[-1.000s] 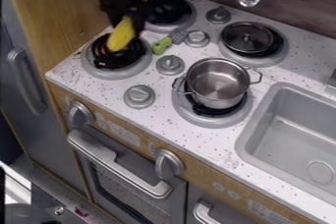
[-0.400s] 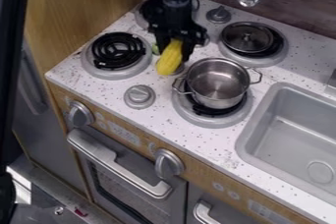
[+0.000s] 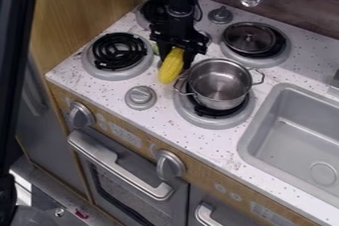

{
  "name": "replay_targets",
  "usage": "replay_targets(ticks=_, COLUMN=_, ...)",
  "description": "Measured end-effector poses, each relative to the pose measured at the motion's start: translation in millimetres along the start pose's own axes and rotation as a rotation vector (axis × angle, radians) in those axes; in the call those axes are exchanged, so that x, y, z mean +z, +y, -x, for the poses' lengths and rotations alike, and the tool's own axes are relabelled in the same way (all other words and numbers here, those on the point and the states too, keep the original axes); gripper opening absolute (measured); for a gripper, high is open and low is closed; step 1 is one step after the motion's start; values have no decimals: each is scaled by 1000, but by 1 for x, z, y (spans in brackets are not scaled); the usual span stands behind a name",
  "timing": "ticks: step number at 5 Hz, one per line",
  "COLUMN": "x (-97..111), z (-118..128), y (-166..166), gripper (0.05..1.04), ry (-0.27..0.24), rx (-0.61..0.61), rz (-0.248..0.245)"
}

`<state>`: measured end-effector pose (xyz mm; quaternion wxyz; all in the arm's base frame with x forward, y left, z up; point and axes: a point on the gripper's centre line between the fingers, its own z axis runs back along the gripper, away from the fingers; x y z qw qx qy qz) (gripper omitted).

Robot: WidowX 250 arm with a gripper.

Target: Moved the yellow object from the left burner and placed it between the two burners

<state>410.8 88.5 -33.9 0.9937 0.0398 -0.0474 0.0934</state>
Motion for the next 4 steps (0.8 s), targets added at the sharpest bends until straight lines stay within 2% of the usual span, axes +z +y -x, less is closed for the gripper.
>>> replay_targets(ticks=1, x=0, z=-2, y=-3, gripper=969, ry=-10, rx=15, rz=18)
replay_targets(ticks=2, x=1, z=-2, y=-5, gripper=1001, ry=-10, rx=22, rz=33)
replay_targets(ticks=4, x=59, z=-15, y=1, gripper=999, ry=-95, rx=40, rz=15)
